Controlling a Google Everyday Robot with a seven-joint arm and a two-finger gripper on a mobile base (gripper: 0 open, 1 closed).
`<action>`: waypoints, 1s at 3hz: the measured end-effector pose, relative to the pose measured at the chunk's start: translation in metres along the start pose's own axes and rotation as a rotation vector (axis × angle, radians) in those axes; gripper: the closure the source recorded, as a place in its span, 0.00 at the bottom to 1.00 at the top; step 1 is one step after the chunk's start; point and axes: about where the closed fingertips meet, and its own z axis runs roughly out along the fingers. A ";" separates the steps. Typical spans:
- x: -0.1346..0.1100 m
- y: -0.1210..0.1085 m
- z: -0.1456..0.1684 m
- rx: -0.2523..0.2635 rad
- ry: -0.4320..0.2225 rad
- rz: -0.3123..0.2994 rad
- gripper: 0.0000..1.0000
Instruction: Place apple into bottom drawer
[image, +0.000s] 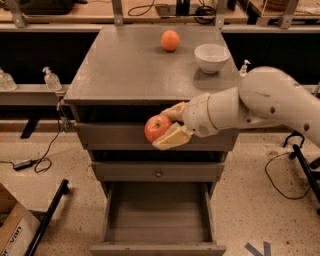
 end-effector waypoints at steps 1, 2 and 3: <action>0.037 0.008 0.028 0.008 0.037 0.015 1.00; 0.080 0.020 0.050 -0.007 0.056 0.063 1.00; 0.145 0.042 0.075 -0.041 0.072 0.200 1.00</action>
Offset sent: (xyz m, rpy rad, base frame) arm -0.0040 -0.0207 -0.1649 -0.0279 0.1417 -0.0752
